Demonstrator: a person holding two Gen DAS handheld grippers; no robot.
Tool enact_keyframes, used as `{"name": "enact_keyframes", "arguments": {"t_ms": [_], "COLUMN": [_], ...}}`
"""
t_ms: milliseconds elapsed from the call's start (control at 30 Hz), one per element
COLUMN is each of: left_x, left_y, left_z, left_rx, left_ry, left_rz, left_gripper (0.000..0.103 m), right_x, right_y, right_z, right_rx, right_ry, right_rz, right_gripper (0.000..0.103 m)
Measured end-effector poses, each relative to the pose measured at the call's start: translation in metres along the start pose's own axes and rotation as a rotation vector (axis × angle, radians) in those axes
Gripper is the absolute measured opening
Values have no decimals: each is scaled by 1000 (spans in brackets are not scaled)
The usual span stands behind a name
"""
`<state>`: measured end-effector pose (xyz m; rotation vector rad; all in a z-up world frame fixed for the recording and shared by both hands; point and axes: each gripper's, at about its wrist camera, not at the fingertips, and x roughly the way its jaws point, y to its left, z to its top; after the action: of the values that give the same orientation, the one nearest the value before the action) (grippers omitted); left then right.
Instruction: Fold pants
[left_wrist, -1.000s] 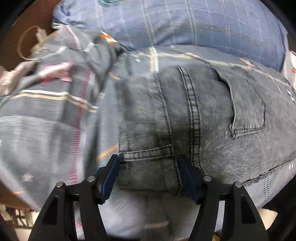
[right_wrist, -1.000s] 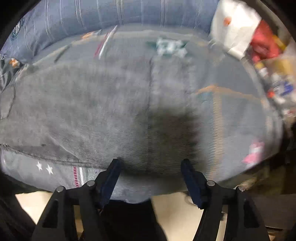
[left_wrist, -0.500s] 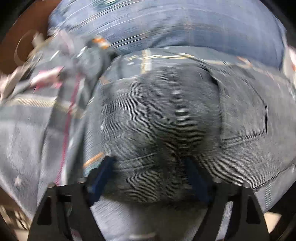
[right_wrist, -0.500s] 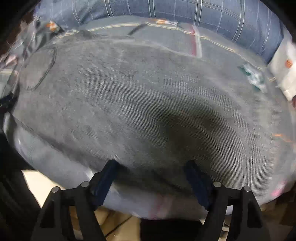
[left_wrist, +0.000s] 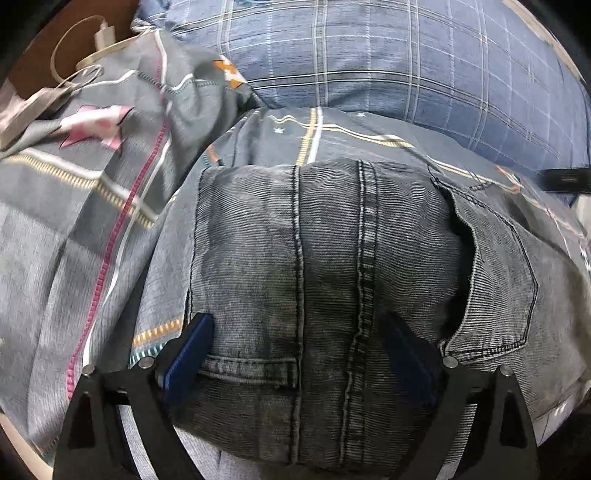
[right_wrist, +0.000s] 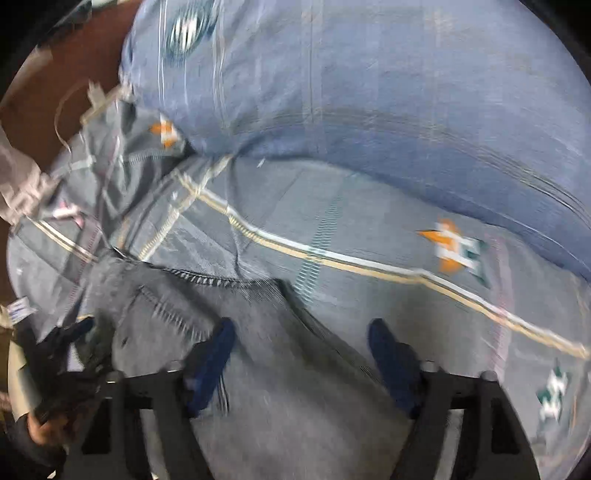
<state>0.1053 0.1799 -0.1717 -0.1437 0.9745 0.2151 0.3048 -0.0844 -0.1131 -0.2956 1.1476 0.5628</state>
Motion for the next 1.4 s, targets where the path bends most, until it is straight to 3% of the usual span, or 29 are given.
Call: {"name": "enact_keyframes", "arguments": {"t_ms": [100, 167, 200, 300, 400, 500, 600, 667, 700, 733, 767, 800, 900, 933, 967, 1000, 1067, 1167, 1200, 1300, 1367, 1400], "left_x": [3, 5, 6, 2, 1, 3, 4, 3, 2, 1, 1, 1, 1, 1, 1, 1, 2, 2, 3, 4, 5, 5], "left_y": [-1, 4, 7, 8, 3, 4, 6, 6, 5, 5, 5, 5, 4, 4, 4, 4, 5, 5, 4, 3, 4, 4], "left_z": [4, 6, 6, -2, -2, 0, 0, 0, -1, -2, -2, -2, -2, -2, -2, -2, -1, 0, 0, 2, 2, 2], "left_rx": [0, -2, -2, -4, -3, -5, -5, -7, -10, -12, -12, -12, -13, -12, -12, -12, -12, -13, -13, -3, -1, -1], "left_ry": [-12, -11, -11, -14, -15, -15, -18, -17, -17, -18, -19, -19, -20, -21, -22, -22, -22, -22, -23, -28, -32, -33], "left_rz": [1, -13, -17, -16, -14, -16, -23, -20, -17, -15, -13, -12, -13, -12, -12, -13, -16, -17, -16, -17, -20, -20], "left_gripper": [98, 98, 98, 98, 99, 99, 99, 99, 99, 99, 99, 99, 99, 99, 100, 100, 100, 100, 100, 100, 100, 100], "right_x": [36, 39, 36, 27, 34, 57, 39, 13, 1, -3, -7, -8, 14, 31, 45, 58, 48, 38, 42, 65, 56, 48], "right_y": [14, 23, 26, 44, 42, 32, 14, 8, 7, 9, 11, 15, 21, 18, 17, 17, 36, 64, 65, 63, 64, 60], "right_z": [15, 17, 17, 19, 26, 24, 22, 19, 18, 22, 21, 21, 25, 27, 27, 24, 24, 23, 25, 23, 13, 11], "right_rx": [-43, -69, -92, -195, -198, -189, -64, -3, 19, 31, 27, 8, -48, -30, -16, -19, -120, -271, -280, -261, -275, -242], "right_ry": [74, 96, 93, 58, 63, 80, 22, -31, -55, -63, -62, -76, -37, 10, 69, 134, 99, 43, 41, 21, -37, -54], "right_rz": [-22, -22, -17, -165, -227, -347, -245, -168, -122, -67, -31, -28, -43, -22, 15, 33, -41, -217, -256, -296, -323, -324], "right_gripper": [54, 49, 32, 3, 3, 3, 4, 8, 27, 67, 87, 97, 97, 91, 78, 26, 16, 13, 7, 8, 12, 21]}}
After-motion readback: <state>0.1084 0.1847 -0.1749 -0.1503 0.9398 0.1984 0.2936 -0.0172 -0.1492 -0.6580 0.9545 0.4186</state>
